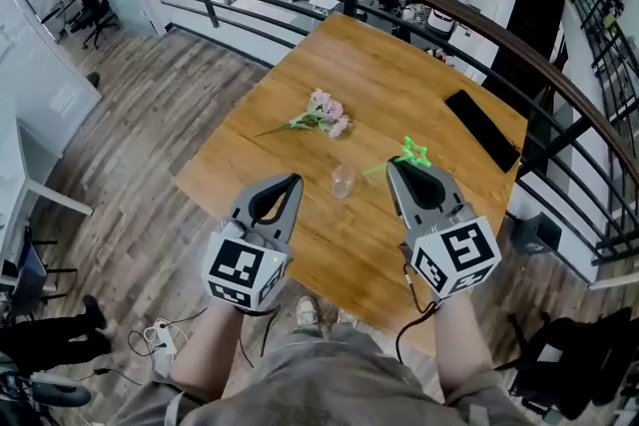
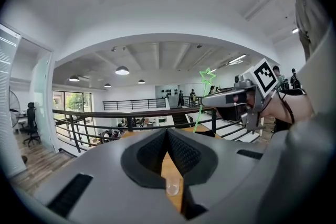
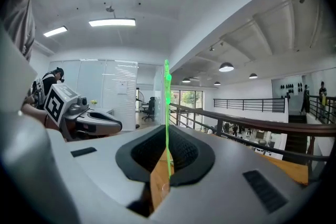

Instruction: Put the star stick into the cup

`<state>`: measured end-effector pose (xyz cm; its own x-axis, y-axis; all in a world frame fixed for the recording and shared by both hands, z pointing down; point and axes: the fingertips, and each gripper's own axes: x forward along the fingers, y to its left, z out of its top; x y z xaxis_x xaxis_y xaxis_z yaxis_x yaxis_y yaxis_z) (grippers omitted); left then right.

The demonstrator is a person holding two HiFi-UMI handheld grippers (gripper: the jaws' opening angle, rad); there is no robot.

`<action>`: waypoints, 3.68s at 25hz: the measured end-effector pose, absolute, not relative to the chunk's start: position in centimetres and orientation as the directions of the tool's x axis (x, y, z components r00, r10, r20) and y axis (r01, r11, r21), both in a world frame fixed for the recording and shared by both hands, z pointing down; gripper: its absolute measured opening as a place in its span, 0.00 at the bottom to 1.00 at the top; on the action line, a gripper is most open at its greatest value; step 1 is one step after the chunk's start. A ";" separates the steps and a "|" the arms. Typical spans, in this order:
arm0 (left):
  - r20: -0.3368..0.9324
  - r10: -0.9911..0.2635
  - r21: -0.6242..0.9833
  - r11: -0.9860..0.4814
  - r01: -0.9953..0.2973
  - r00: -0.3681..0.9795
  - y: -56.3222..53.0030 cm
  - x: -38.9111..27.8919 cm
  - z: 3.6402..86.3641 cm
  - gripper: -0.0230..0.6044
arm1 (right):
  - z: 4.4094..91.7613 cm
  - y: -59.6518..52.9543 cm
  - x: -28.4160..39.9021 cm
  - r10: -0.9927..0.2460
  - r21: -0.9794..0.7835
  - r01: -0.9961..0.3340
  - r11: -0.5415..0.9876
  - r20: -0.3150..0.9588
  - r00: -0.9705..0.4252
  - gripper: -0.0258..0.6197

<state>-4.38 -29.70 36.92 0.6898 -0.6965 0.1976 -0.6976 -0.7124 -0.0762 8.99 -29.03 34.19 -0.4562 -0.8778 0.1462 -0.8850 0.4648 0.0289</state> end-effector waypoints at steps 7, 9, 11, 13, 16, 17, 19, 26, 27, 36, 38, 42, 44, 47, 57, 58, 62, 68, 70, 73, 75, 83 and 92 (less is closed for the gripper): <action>0.292 -0.691 -0.056 -0.703 -0.709 0.661 -33.2 -3.9 41.6 0.06 | 38.7 -33.8 8.3 -0.866 0.036 -0.881 0.472 0.207 -0.455 0.10; 0.326 -0.681 -0.047 -0.705 -0.708 0.656 -33.7 -3.6 43.2 0.06 | 40.6 -34.7 8.1 -0.853 0.013 -0.876 0.482 0.235 -0.465 0.10; 0.364 -0.668 -0.036 -0.706 -0.707 0.649 -34.1 -3.3 45.1 0.06 | 42.6 -35.5 7.8 -0.837 -0.019 -0.871 0.492 0.265 -0.479 0.10; 0.396 -0.656 -0.022 -0.706 -0.707 0.643 -34.4 -3.3 46.9 0.06 | 44.8 -36.3 7.4 -0.821 -0.044 -0.866 0.499 0.297 -0.488 0.10; 0.443 -0.633 0.004 -0.706 -0.708 0.635 -34.5 -3.5 49.4 0.06 | 48.2 -36.8 6.9 -0.798 -0.066 -0.861 0.505 0.344 -0.494 0.10; 0.454 -0.629 0.009 -0.705 -0.709 0.631 -34.5 -3.6 50.2 0.06 | 49.3 -37.0 6.8 -0.792 -0.075 -0.860 0.504 0.356 -0.496 0.10; 0.470 -0.624 0.016 -0.701 -0.713 0.624 -34.5 -3.8 51.7 0.06 | 51.4 -37.2 6.9 -0.782 -0.096 -0.860 0.501 0.377 -0.497 0.10; 0.537 -0.595 0.069 -0.675 -0.735 0.598 -34.5 -4.9 55.3 0.06 | 56.8 -37.6 6.4 -0.739 -0.121 -0.860 0.496 0.462 -0.491 0.10; 0.542 -0.594 0.072 -0.672 -0.737 0.595 -34.4 -5.0 55.5 0.06 | 57.3 -37.6 6.4 -0.734 -0.128 -0.860 0.495 0.468 -0.492 0.10; 0.555 -0.586 0.078 -0.670 -0.739 0.590 -33.4 -4.3 56.0 0.06 | 59.6 -37.3 6.6 -0.701 -0.230 -0.850 0.474 0.485 -0.522 0.31; 0.559 -0.582 0.080 -0.672 -0.736 0.591 -33.1 -4.0 56.0 0.06 | 59.5 -36.7 7.0 -0.703 -0.227 -0.857 0.462 0.496 -0.510 0.31; 0.562 -0.568 0.081 -0.686 -0.723 0.601 -32.7 -3.5 55.9 0.06 | 58.6 -35.7 7.8 -0.714 -0.231 -0.875 0.426 0.509 -0.482 0.37; 0.553 -0.570 0.077 -0.691 -0.719 0.607 -32.6 -3.3 55.3 0.06 | 57.9 -35.1 8.2 -0.716 -0.234 -0.879 0.415 0.512 -0.474 0.37; 0.528 -0.582 0.060 -0.701 -0.711 0.618 -32.5 -2.9 53.6 0.06 | 56.0 -33.8 8.5 -0.721 -0.238 -0.876 0.419 0.498 -0.481 0.37; 0.377 -0.656 -0.050 -0.720 -0.693 0.654 -32.6 -3.3 44.0 0.06 | 42.4 -30.5 8.2 -0.803 -0.224 -0.844 0.487 0.264 -0.534 0.23; 0.361 -0.661 -0.062 -0.721 -0.690 0.658 -32.4 -3.4 43.1 0.06 | 40.9 -30.1 8.3 -0.814 -0.212 -0.846 0.490 0.237 -0.531 0.22; 0.285 -0.684 -0.105 -0.718 -0.688 0.671 -31.3 -3.8 39.3 0.06 | 35.9 -27.8 8.7 -0.838 -0.162 -0.847 0.506 0.140 -0.527 0.17; 0.159 -0.710 -0.158 -0.704 -0.692 0.686 -28.2 -5.0 34.1 0.06 | 30.5 -22.9 8.6 -0.851 -0.114 -0.849 0.516 0.046 -0.524 0.12; 0.131 -0.713 -0.166 -0.701 -0.694 0.689 -27.1 -5.4 32.8 0.06 | 29.6 -21.4 8.6 -0.853 -0.107 -0.850 0.515 0.032 -0.521 0.11; 0.105 -0.712 -0.164 -0.701 -0.694 0.694 -25.4 -5.7 31.6 0.06 | 28.7 -19.3 8.2 -0.846 -0.110 -0.842 0.527 0.025 -0.533 0.10; 0.099 -0.711 -0.149 -0.702 -0.697 0.696 -24.5 -5.9 31.3 0.06 | 28.7 -18.3 7.6 -0.841 -0.096 -0.839 0.535 0.032 -0.540 0.10; 0.126 -0.708 -0.113 -0.706 -0.699 0.695 -22.1 -6.4 32.8 0.06 | 30.5 -16.8 6.8 -0.828 -0.085 -0.832 0.548 0.085 -0.554 0.09; 0.128 -0.706 -0.102 -0.708 -0.699 0.696 -21.7 -6.6 33.1 0.06 | 32.5 -17.7 5.9 -0.816 -0.105 -0.824 0.556 0.117 -0.566 0.09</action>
<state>-6.65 -21.73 33.06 0.6964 -0.7062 0.1278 -0.6990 -0.7078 -0.1021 5.86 -17.68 32.46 -0.5656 -0.8163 0.1172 -0.8245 0.5561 -0.1048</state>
